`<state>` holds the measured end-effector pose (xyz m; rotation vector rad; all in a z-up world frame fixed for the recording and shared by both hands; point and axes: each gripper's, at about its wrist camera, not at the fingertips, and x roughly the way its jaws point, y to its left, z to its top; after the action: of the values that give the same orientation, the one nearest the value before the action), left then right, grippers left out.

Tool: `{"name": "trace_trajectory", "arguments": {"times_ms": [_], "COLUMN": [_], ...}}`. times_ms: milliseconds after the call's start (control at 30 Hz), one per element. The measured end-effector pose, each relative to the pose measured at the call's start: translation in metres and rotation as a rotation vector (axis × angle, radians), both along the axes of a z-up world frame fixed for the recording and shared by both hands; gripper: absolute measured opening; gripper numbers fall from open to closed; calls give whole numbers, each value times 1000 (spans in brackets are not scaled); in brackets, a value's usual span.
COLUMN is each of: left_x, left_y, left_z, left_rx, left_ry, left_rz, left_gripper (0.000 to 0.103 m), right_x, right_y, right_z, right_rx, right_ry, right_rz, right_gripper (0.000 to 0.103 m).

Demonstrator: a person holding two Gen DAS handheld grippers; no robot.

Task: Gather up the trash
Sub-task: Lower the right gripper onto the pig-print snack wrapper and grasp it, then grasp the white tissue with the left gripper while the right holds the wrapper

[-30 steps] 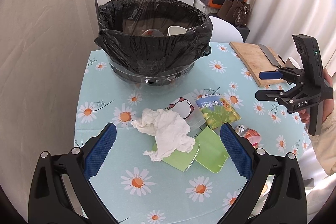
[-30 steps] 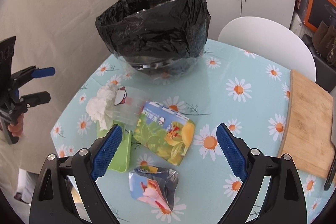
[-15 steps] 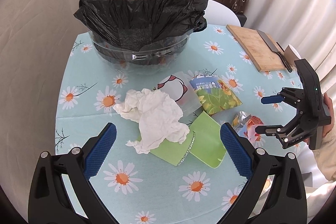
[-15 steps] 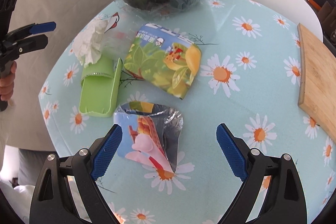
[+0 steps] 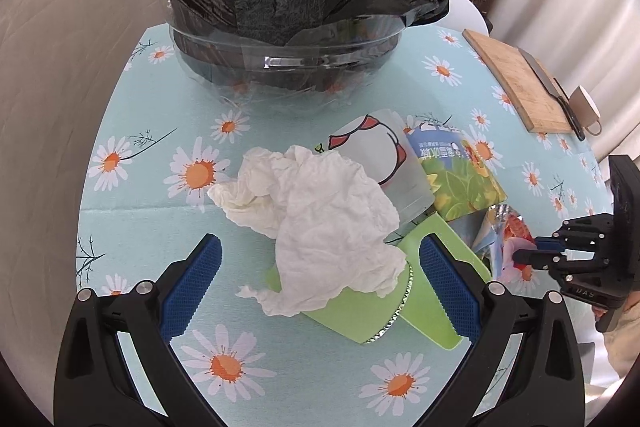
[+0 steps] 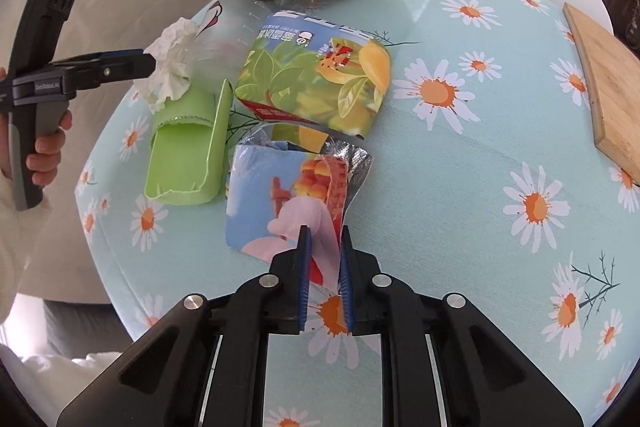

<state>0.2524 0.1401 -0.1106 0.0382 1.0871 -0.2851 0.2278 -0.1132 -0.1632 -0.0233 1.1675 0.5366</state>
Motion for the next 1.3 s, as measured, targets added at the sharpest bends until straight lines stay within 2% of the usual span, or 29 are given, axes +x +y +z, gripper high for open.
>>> {"name": "trace_trajectory", "arguments": {"times_ms": [167, 200, 233, 267, 433, 467, 567, 700, 1000, 1167, 1300], "left_x": [1, 2, 4, 5, 4, 4, 2, -3, -22, -39, -52], "left_y": [-2, -2, -2, -2, -4, -5, -8, -9, 0, 8, 13], "left_z": [-4, -6, -7, -8, 1, 3, 13, 32, 62, 73, 81], "left_rx": [43, 63, 75, 77, 54, 59, 83, 110, 144, 181, 165], "left_ry": [-19, -12, -1, 7, 16, 16, 11, -17, -46, -60, -79], "left_rz": [18, 27, 33, 38, 24, 19, 8, -4, 28, 59, 88], "left_gripper": [97, 92, 82, 76, 28, 24, 20, 20, 21, 21, 21], "right_x": [-5, -8, -10, -12, -20, -22, -26, -29, -39, -41, -43], "right_y": [-23, -28, -32, -37, -58, -60, -66, -72, -67, -61, -58], "right_z": [8, 12, 14, 16, 19, 20, 24, 31, 55, 69, 83], "right_rx": [38, 28, 25, 28, 34, 32, 29, 50, 44, 3, -21], "right_ry": [-16, -38, -46, -52, -54, -63, -71, -86, -177, -217, -246], "right_rz": [-73, -88, -96, -108, -157, -170, -212, -234, -181, -133, -100], "right_gripper": [7, 7, 7, 7, 7, 7, 7, 7, 7, 7, 7]}}
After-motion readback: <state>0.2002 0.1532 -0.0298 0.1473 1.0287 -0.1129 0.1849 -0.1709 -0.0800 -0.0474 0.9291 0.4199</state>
